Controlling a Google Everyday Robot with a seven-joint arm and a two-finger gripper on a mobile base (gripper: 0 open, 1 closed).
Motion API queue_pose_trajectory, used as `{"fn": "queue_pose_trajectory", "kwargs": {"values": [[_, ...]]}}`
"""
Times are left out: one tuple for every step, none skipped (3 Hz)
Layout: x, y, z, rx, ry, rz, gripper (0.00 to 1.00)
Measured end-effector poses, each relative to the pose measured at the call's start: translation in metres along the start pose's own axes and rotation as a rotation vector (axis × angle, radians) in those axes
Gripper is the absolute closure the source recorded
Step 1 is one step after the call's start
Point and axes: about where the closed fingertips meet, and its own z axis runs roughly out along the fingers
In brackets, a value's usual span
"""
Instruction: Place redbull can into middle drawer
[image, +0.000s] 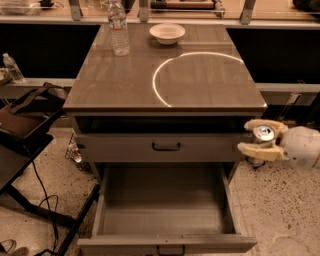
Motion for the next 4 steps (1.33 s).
{"fn": "queue_pose_trajectory", "kwargs": {"values": [[0.031,0.067,0.018,-0.119,-0.031,-0.012,1.00],[0.065,0.135,0.054,-0.253,-0.077,0.018,1.00],[0.106,0.178,0.097,-0.341,-0.115,0.060,1.00],[0.179,0.229,0.193,-0.363,-0.169,0.128,1.00]]}}
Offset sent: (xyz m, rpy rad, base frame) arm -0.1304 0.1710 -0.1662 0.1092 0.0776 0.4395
